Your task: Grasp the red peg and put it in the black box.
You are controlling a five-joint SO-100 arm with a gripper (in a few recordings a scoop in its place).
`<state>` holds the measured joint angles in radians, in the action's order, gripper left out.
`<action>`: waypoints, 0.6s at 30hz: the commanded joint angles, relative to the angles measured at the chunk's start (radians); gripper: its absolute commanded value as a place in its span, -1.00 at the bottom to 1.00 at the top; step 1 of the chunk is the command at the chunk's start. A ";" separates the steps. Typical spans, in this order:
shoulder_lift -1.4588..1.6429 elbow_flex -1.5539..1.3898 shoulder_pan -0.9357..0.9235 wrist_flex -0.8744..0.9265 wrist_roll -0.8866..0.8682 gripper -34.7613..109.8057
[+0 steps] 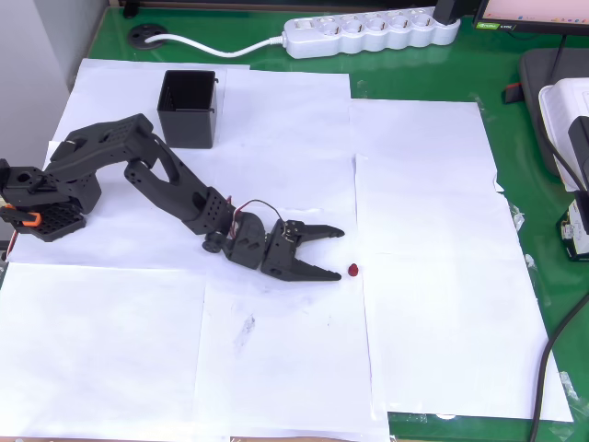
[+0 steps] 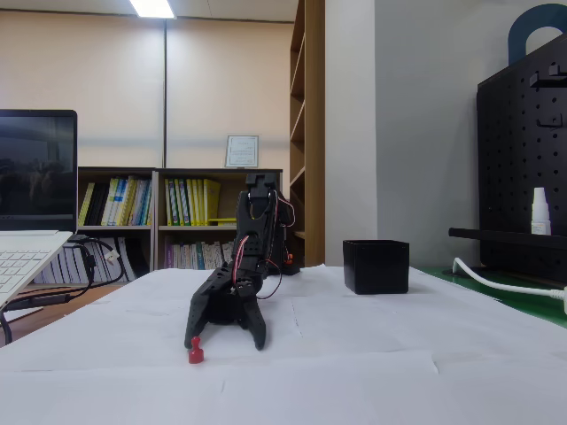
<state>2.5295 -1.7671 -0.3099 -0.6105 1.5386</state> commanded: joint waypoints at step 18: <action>0.067 -0.091 0.106 0.006 -0.006 -0.04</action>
<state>2.5710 -1.8254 -0.2316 -0.5890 1.5217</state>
